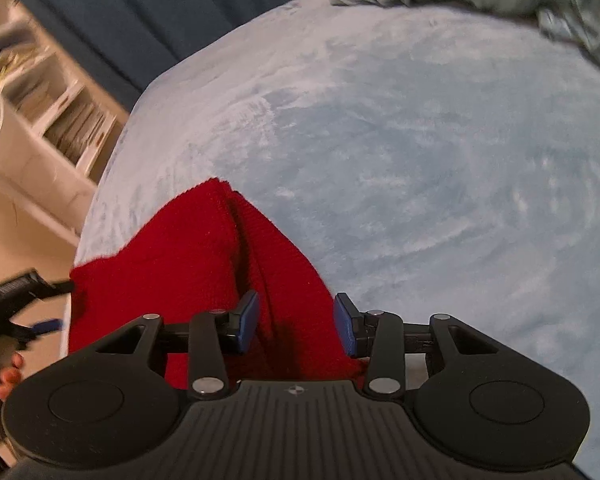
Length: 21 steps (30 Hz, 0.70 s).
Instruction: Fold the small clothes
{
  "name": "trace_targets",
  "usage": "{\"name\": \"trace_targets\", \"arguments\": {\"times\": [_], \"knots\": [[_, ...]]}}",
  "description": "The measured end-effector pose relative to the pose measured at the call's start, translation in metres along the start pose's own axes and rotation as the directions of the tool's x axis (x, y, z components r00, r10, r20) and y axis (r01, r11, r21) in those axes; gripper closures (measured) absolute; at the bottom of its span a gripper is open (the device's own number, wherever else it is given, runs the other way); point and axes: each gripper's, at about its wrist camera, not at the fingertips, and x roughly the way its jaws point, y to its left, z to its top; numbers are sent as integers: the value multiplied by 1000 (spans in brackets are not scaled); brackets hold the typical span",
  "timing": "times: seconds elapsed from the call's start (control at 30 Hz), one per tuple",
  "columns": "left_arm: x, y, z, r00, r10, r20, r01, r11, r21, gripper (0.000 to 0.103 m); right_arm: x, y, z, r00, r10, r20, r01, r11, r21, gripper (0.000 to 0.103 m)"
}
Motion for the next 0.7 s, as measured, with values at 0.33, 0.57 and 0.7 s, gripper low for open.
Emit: {"name": "trace_targets", "arguments": {"times": [0.33, 0.57, 0.7], "knots": [[-162, -28, -166, 995, 51, 84, -65, 983, 173, 0, -123, 40, -92, 994, -13, 112, 67, 865, -497, 25], [-215, -80, -241, 979, 108, 173, -146, 963, 225, 0, -165, 37, -125, 991, -29, 127, 85, 883, -461, 24], [-226, -92, -245, 968, 147, 203, -198, 946, 256, 0, -182, 37, -132, 990, -29, 140, 89, 892, -444, 24]]}}
